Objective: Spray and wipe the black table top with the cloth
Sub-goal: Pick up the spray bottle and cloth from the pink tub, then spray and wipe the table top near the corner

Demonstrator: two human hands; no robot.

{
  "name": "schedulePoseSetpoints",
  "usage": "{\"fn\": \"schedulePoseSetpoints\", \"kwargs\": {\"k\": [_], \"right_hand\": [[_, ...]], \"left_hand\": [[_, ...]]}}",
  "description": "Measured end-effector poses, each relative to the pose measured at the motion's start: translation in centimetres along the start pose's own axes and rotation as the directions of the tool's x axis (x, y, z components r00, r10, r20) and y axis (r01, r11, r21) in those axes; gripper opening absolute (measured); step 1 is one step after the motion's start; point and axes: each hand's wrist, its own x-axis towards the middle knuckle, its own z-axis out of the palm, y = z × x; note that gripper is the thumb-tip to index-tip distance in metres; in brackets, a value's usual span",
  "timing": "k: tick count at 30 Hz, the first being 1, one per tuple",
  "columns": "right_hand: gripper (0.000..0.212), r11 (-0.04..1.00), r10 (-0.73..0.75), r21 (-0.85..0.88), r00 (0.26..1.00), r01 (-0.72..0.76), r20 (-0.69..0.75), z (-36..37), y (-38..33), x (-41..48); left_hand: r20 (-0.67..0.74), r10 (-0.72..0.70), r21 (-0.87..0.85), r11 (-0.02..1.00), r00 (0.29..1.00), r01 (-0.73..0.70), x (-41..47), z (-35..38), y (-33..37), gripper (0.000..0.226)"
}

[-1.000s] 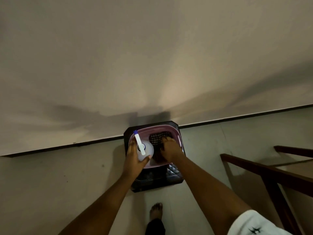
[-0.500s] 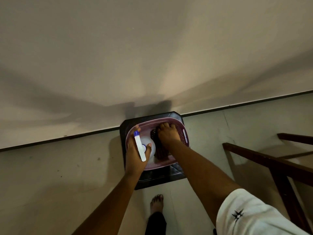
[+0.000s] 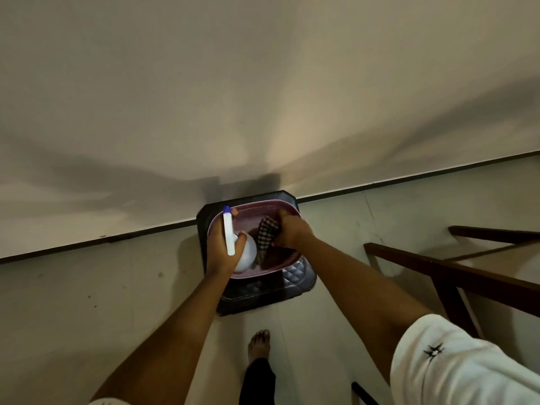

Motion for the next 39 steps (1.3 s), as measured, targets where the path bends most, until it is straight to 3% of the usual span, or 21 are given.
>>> {"fn": "schedulePoseSetpoints", "kwargs": {"k": [4, 6, 9, 13, 16, 18, 21, 25, 27, 33, 36, 39], "right_hand": [[0.058, 0.916, 0.147, 0.378, 0.989, -0.136, -0.002, -2.1, 0.5, -2.9], [0.059, 0.729, 0.188, 0.658, 0.980, -0.187, 0.071, -3.2, 0.9, -5.7], [0.055, 0.432, 0.142, 0.879, 0.978, -0.202, 0.155, -4.1, 1.6, -11.5], [0.043, 0.025, 0.046, 0.985, 0.984, -0.173, 0.171, -4.7, 3.3, -21.2], [0.013, -0.267, -0.024, 0.958, 0.994, -0.106, 0.103, -4.4, 5.7, -30.2], [0.014, -0.414, -0.008, 0.908, 0.998, -0.060, 0.062, -3.5, 7.4, -35.6], [0.035, -0.495, 0.007, 0.869, 1.000, 0.008, -0.005, -0.6, 10.7, -41.7], [0.097, -0.579, 0.002, 0.813, 0.998, 0.057, -0.069, 3.0, 14.9, -48.5], [0.107, -0.632, -0.005, 0.772, 0.995, 0.071, -0.095, 4.7, 16.8, -51.6], [0.104, -0.767, 0.006, 0.630, 0.983, 0.121, -0.181, 9.6, 21.5, -61.4], [0.080, -0.798, -0.028, 0.577, 0.946, 0.173, -0.322, 11.0, 22.2, -66.3], [0.073, -0.806, -0.013, 0.539, 0.903, 0.244, -0.429, 12.5, 22.8, -70.0]], "left_hand": [[0.007, 0.096, -0.018, 0.995, 0.995, -0.096, -1.6, -0.8, 2.1, 0.038], [-0.022, 0.121, -0.054, 0.991, 0.992, -0.122, -3.3, -1.2, 3.8, 0.042], [-0.036, 0.133, -0.085, 0.987, 0.990, -0.136, -7.5, -2.1, 6.9, 0.049], [-0.010, 0.225, -0.082, 0.971, 0.974, -0.225, -13.9, -3.3, 9.7, 0.053], [0.019, 0.262, -0.071, 0.963, 0.965, -0.260, -20.6, -3.3, 11.1, 0.058], [0.050, 0.303, -0.063, 0.952, 0.952, -0.300, -25.0, -3.2, 11.3, 0.058], [0.121, 0.388, -0.079, 0.921, 0.914, -0.381, -31.9, -2.4, 11.6, 0.057], [0.220, 0.479, -0.142, 0.878, 0.850, -0.458, -40.1, -1.7, 12.3, 0.055], [0.265, 0.493, -0.146, 0.870, 0.829, -0.471, -43.5, -1.5, 12.2, 0.051], [0.381, 0.431, -0.168, 0.902, 0.818, -0.397, -53.7, -1.3, 12.5, 0.052], [0.468, 0.485, -0.260, 0.875, 0.739, -0.409, -58.0, -1.2, 12.2, 0.053], [0.546, 0.495, -0.260, 0.867, 0.676, -0.425, -61.4, -0.9, 11.8, 0.072]]}}
